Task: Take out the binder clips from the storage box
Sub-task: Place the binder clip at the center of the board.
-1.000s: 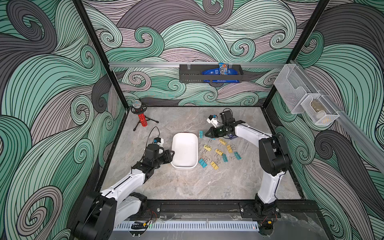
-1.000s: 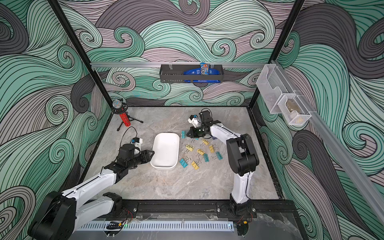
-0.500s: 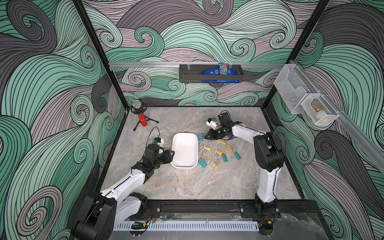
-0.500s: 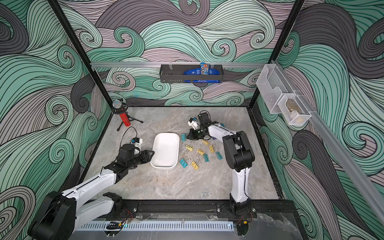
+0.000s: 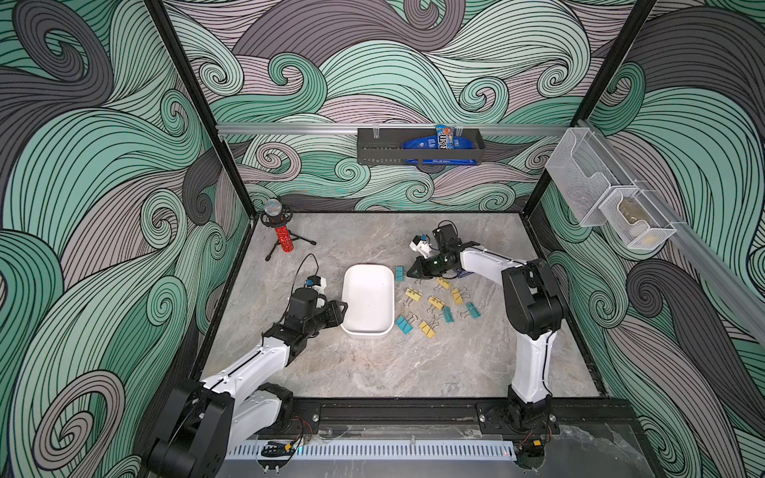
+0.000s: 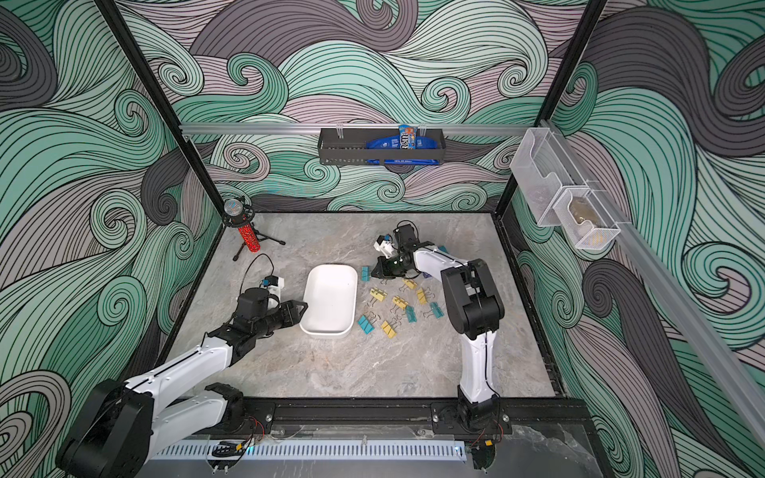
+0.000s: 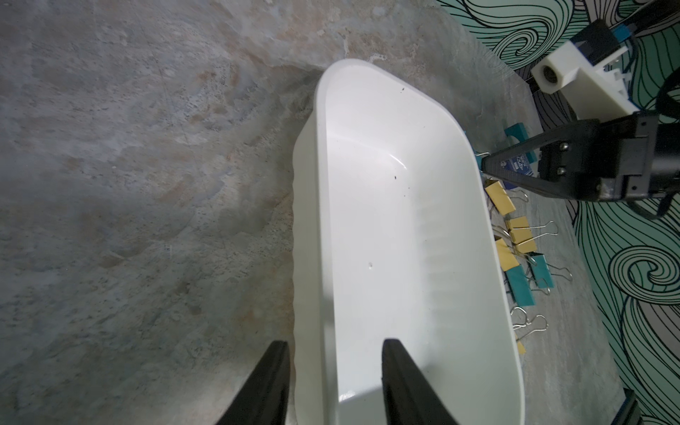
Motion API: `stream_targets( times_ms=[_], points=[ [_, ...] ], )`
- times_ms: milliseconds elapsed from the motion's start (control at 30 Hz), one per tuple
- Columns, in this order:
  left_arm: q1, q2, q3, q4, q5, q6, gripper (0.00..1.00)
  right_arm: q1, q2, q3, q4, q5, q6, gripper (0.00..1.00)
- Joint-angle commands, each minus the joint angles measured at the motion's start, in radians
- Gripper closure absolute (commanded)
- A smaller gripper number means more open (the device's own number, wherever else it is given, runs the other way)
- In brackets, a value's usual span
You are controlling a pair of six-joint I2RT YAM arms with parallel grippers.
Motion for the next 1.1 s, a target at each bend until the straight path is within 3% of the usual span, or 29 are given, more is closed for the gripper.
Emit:
stream_targets(
  times_ms=[0,733,1067],
  points=[
    [-0.006,0.003,-0.003,0.011,0.004,0.000,0.56,0.003,0.019,0.022,0.006,-0.013,0.004,0.99],
    [-0.006,0.001,-0.004,0.008,0.007,0.000,0.55,0.002,0.019,0.028,0.005,0.002,0.003,0.89],
    [-0.005,-0.005,-0.004,0.007,0.011,-0.002,0.55,0.003,-0.022,0.018,0.005,0.016,-0.001,0.73]
  ],
)
